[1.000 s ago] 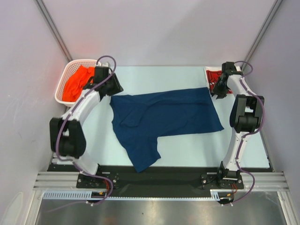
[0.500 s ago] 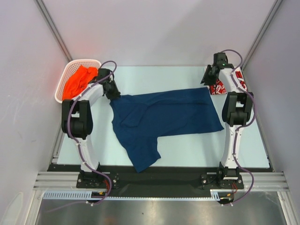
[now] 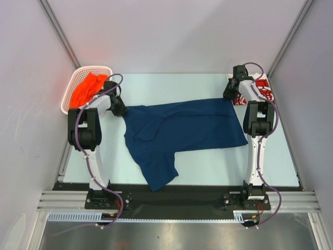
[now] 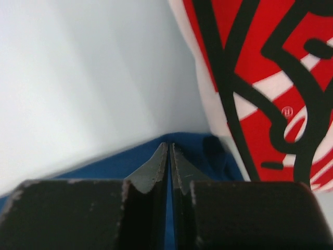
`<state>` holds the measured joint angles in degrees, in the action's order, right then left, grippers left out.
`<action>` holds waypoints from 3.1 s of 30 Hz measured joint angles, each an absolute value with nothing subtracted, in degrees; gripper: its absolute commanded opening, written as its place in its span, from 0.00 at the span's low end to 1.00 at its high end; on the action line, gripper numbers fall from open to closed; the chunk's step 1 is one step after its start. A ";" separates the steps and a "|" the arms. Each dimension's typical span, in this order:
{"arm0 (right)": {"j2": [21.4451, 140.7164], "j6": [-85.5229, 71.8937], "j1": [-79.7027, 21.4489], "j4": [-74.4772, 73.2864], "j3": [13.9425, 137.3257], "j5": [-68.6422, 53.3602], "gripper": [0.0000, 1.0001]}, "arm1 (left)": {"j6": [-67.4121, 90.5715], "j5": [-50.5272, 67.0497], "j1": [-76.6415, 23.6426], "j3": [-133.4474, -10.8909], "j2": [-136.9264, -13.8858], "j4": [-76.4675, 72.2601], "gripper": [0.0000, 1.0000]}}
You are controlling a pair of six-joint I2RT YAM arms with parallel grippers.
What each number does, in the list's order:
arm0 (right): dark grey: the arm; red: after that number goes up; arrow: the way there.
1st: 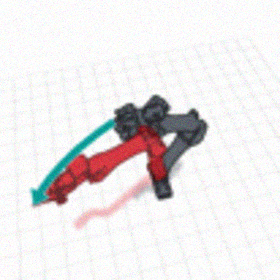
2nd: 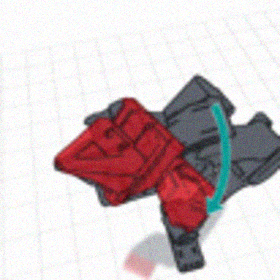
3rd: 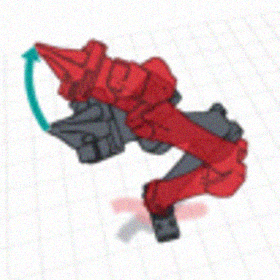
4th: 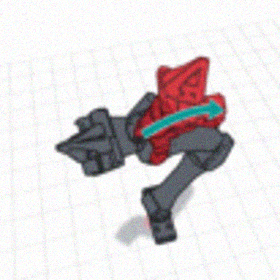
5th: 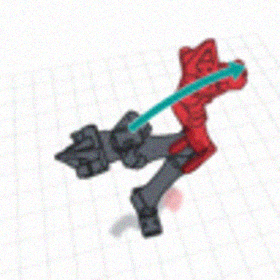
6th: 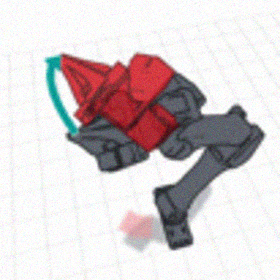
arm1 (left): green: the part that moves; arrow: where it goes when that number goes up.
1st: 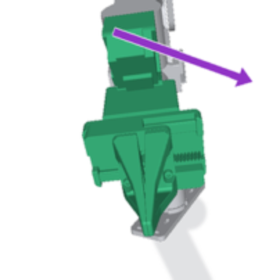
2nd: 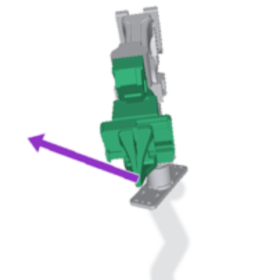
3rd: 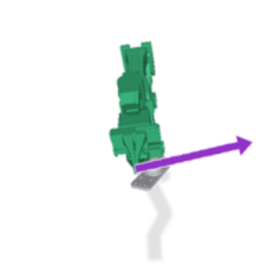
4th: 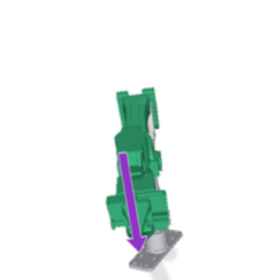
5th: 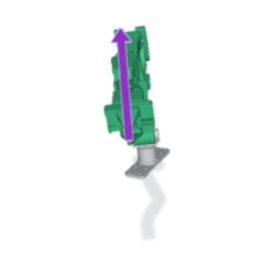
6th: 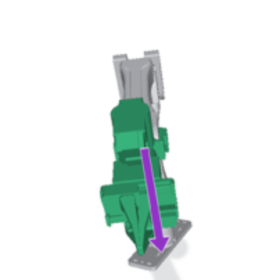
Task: Fold and stack the t-shirts
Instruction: Fold the tshirt
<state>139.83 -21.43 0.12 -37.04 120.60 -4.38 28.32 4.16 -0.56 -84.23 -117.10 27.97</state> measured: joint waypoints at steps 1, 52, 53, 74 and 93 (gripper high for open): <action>140.42 -21.41 0.19 -37.12 121.10 -3.92 0.08 | 28.32 4.03 -0.30 -83.92 -117.43 28.05 0.17; 112.75 -36.53 -33.04 -30.92 89.84 -25.82 0.62 | 27.07 16.84 -7.68 -48.60 -89.86 21.43 0.44; 112.75 -36.62 -33.10 -30.70 89.84 -25.85 0.61 | 27.27 17.17 -7.75 -48.77 -90.43 21.37 0.40; 120.38 -41.10 -34.57 -21.74 90.94 -30.79 0.61 | 36.58 32.25 -3.44 -62.39 -96.27 9.37 0.04; 130.06 -48.93 -39.09 -14.55 98.13 -28.67 0.41 | 41.01 35.11 -1.37 -67.96 -109.80 4.60 0.01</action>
<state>130.06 -48.93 -39.09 -14.55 98.13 -28.67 41.01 35.11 -1.37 -67.96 -109.80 4.60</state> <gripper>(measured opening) 0.386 0.045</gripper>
